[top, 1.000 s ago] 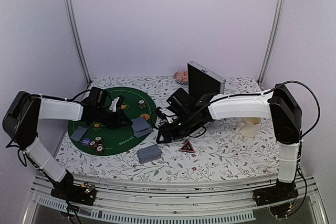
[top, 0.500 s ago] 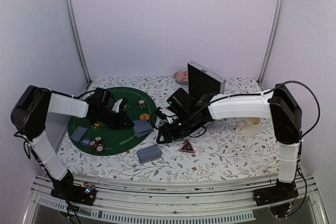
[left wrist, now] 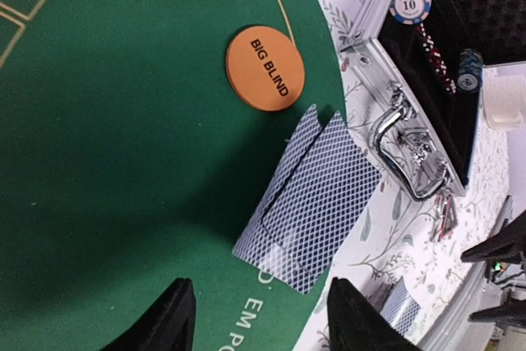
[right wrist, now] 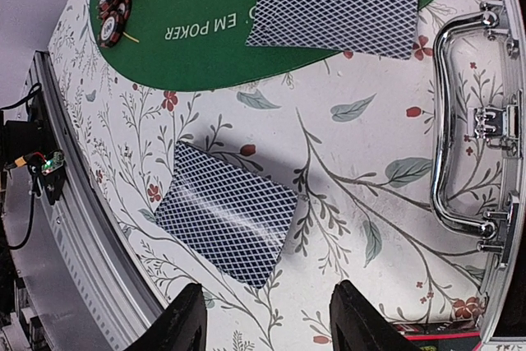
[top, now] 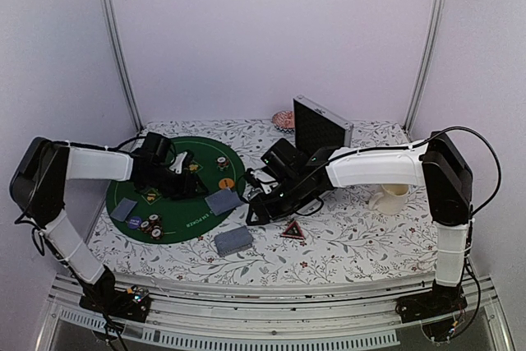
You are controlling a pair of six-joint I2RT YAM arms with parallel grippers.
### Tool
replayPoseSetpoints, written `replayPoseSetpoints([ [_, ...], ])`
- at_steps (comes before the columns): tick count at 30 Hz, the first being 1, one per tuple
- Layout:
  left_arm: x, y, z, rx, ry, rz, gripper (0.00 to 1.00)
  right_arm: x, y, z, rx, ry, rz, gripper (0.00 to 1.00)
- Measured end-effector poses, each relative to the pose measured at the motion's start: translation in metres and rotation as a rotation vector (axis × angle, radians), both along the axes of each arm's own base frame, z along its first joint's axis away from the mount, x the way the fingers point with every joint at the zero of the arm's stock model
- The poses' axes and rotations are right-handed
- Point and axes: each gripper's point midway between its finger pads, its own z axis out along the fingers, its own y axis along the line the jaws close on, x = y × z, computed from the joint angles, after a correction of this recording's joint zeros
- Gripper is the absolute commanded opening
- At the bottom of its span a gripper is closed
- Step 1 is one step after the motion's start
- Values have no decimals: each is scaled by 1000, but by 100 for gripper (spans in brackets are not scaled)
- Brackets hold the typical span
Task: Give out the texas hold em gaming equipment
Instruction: Distribute the poker card in the big blind area, then pick up the poker card from the big blind area.
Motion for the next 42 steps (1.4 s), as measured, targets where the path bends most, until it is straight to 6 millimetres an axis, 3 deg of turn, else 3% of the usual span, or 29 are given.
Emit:
replayPoseSetpoints([
  [5,5,10,40,24,-109,41,60,0,-1,-1,-5,3,-5,53],
  [9,1,11,49,32,-129,48,58,0,-1,-1,-6,5,-8,53],
  [18,-15,2,23,73,-65,32,57,6,3,4,30,32,-26,47],
  [23,-14,4,-4,98,-6,46,56,44,11,11,138,82,-110,43],
  [29,-8,2,-21,98,16,67,52,81,15,-9,164,155,-220,39],
  [34,-1,-2,-20,71,-3,73,51,85,28,-20,170,216,-270,38],
  [42,3,-5,-29,41,-4,74,44,88,28,-20,172,303,-392,38],
])
